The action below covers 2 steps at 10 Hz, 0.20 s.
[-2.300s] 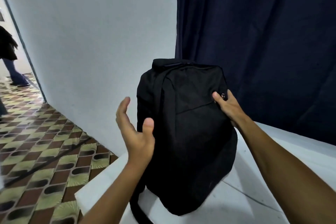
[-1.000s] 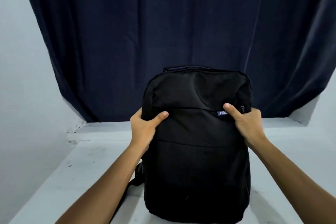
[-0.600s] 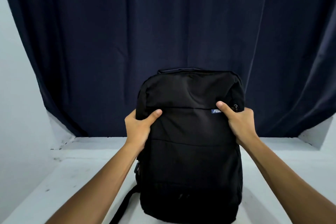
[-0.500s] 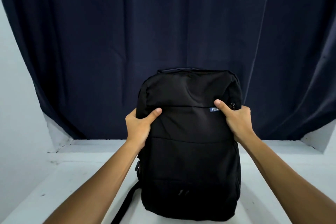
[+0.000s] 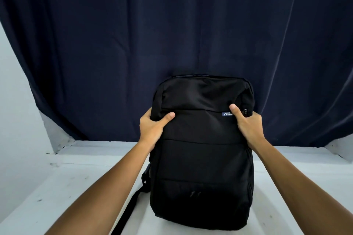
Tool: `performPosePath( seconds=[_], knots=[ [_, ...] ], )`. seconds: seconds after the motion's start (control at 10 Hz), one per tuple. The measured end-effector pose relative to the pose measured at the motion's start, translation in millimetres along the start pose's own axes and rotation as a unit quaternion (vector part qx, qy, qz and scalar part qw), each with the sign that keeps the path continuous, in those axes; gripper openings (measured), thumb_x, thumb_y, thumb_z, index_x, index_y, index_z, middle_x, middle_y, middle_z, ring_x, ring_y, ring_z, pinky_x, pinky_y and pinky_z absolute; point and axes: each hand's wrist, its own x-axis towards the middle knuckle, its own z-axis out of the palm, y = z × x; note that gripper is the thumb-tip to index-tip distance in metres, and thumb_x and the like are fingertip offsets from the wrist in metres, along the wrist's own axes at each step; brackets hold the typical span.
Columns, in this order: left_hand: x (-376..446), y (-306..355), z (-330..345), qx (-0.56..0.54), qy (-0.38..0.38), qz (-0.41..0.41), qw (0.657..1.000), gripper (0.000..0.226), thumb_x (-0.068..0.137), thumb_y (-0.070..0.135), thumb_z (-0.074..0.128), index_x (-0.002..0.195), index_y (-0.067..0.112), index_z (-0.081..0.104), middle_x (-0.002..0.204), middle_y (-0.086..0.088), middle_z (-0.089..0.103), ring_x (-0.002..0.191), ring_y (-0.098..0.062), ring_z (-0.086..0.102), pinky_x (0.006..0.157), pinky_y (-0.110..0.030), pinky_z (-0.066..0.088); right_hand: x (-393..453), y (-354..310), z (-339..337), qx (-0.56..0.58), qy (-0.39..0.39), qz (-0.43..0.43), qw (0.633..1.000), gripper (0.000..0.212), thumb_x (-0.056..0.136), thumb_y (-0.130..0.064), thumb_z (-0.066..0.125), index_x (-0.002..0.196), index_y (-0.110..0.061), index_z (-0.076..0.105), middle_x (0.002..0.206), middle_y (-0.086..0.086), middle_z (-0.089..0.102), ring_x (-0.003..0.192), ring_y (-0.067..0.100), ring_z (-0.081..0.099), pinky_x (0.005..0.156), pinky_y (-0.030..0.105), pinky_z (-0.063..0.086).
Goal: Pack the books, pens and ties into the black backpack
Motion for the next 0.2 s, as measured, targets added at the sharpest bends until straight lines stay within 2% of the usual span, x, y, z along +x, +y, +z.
performPosePath(
  seconds=[0.1, 0.2],
  knots=[
    [-7.3, 3.0, -10.5, 0.031, -0.035, -0.006, 0.999, 0.066, 0.063, 0.043, 0.087, 0.122, 0.023, 0.064, 0.115, 0.008, 0.069, 0.108, -0.009, 0.065, 0.097, -0.035, 0.054, -8.4, -6.6, -9.7, -0.046, -0.021, 0.018, 0.999, 0.073, 0.052, -0.075, 0.074, 0.097, -0.018, 0.067, 0.099, -0.002, 0.071, 0.096, 0.018, 0.066, 0.09, 0.041, 0.055],
    [-22.9, 1.1, -31.2, 0.055, -0.012, 0.014, 0.998, 0.102, 0.053, 0.054, 0.084, 0.144, 0.024, 0.047, 0.141, 0.007, 0.054, 0.13, -0.01, 0.049, 0.111, -0.035, 0.041, -16.1, -15.0, -22.6, -0.093, -0.023, 0.005, 0.995, 0.104, 0.047, -0.084, 0.069, 0.128, -0.021, 0.052, 0.124, -0.003, 0.062, 0.114, 0.021, 0.059, 0.099, 0.039, 0.049]
  ],
)
